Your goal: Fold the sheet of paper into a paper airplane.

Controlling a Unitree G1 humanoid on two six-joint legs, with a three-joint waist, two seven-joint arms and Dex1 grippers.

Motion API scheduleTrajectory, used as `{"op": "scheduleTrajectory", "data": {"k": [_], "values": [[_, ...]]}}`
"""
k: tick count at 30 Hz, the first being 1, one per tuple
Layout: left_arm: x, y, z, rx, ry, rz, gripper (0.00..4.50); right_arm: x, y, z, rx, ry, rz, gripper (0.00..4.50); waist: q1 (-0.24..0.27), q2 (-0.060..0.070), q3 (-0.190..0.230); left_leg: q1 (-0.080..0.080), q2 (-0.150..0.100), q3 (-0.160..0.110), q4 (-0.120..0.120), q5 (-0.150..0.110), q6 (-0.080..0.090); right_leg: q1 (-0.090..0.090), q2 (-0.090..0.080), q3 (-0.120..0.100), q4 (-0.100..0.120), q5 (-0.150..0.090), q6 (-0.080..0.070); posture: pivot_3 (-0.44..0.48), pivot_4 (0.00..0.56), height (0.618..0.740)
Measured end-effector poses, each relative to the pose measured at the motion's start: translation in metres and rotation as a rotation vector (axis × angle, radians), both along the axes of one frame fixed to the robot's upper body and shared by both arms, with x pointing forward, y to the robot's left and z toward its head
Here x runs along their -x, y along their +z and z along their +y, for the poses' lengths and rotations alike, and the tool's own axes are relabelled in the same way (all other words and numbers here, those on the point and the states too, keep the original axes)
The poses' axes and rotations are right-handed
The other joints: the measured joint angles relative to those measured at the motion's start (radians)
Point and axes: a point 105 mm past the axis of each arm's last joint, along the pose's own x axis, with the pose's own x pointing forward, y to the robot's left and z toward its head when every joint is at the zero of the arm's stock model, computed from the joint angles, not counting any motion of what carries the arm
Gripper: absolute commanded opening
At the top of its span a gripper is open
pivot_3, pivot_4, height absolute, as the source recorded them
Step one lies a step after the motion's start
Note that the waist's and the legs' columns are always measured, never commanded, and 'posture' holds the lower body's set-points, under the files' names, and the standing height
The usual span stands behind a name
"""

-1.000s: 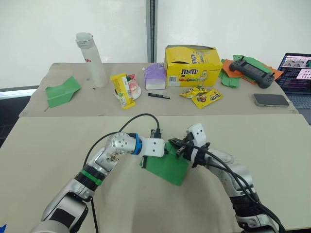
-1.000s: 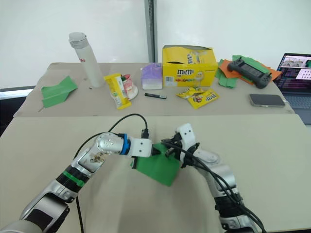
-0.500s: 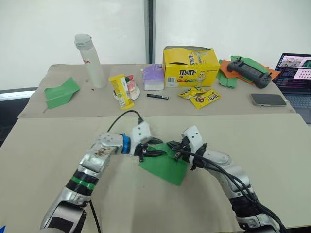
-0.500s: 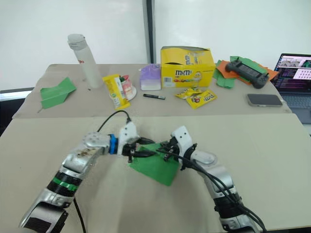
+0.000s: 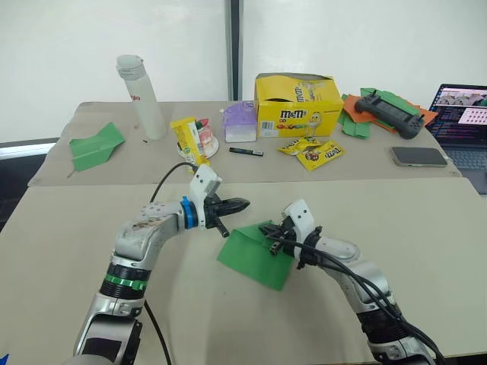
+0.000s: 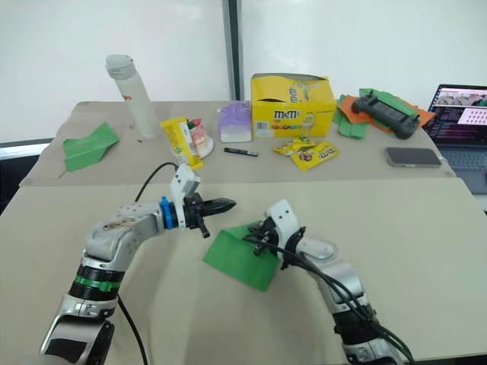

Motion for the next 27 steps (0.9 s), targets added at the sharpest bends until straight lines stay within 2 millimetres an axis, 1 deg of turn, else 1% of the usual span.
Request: {"op": "scheduleTrajectory", "data": {"k": [3,5,9,12,19,23,25,27], "values": [[0.005,-0.016,-0.004,-0.034,0.002,0.033,0.02,0.000,0.000,0.000,0.000,-0.004,0.001,0.00,0.001,0.000,0.000,0.000,0.000,0.000,0.000,0.000,0.000,0.000,0.000,0.000,0.000,0.000,0.000,0.000,0.150,0.740],[0.009,-0.029,-0.006,-0.087,-0.004,0.045,0.02,0.000,0.000,0.000,-0.002,-0.009,0.004,0.00,0.002,0.000,0.000,0.000,0.000,0.000,0.000,0.000,0.000,0.000,0.000,0.000,0.000,0.000,0.000,0.000,0.150,0.740],[0.014,-0.041,-0.005,-0.148,-0.018,0.042,0.02,0.000,0.001,0.002,-0.008,-0.016,0.004,0.00,0.003,0.000,0.000,0.000,0.000,0.000,0.000,0.000,0.000,0.000,0.000,0.000,0.000,0.000,0.000,0.000,0.150,0.740],[0.015,-0.049,0.000,-0.191,-0.014,0.036,0.02,-0.001,0.002,0.003,-0.010,-0.017,0.001,0.00,0.003,0.000,0.000,0.000,0.000,0.000,0.000,0.000,0.000,0.000,0.000,0.000,0.000,0.000,0.000,0.000,0.150,0.740],[0.013,-0.051,0.005,-0.204,-0.006,0.004,0.02,-0.002,0.003,0.010,-0.009,-0.008,-0.006,0.00,0.004,0.000,0.000,0.000,0.000,0.000,0.000,0.000,0.000,0.000,0.000,0.000,0.000,0.000,0.000,0.000,0.150,0.740],[0.013,-0.051,0.005,-0.204,-0.013,-0.002,0.02,-0.006,0.003,0.021,0.006,-0.011,-0.020,0.00,0.003,0.000,0.000,0.000,0.000,0.000,0.000,0.000,0.000,0.000,0.000,0.000,0.000,0.000,0.000,0.000,0.150,0.740],[0.015,-0.052,0.003,-0.204,-0.022,-0.006,0.02,-0.010,0.003,0.019,0.012,-0.057,-0.014,0.00,0.004,0.000,0.000,0.000,0.000,0.000,0.000,0.000,0.000,0.000,0.000,0.000,0.000,0.000,0.000,0.000,0.150,0.740],[0.017,-0.054,0.000,-0.199,-0.031,-0.007,0.02,-0.015,0.003,0.012,0.007,-0.121,0.005,0.00,0.010,0.001,-0.001,0.000,0.000,0.000,0.000,0.000,0.000,0.000,-0.002,0.000,0.000,0.000,0.000,0.000,0.150,0.740]]}}
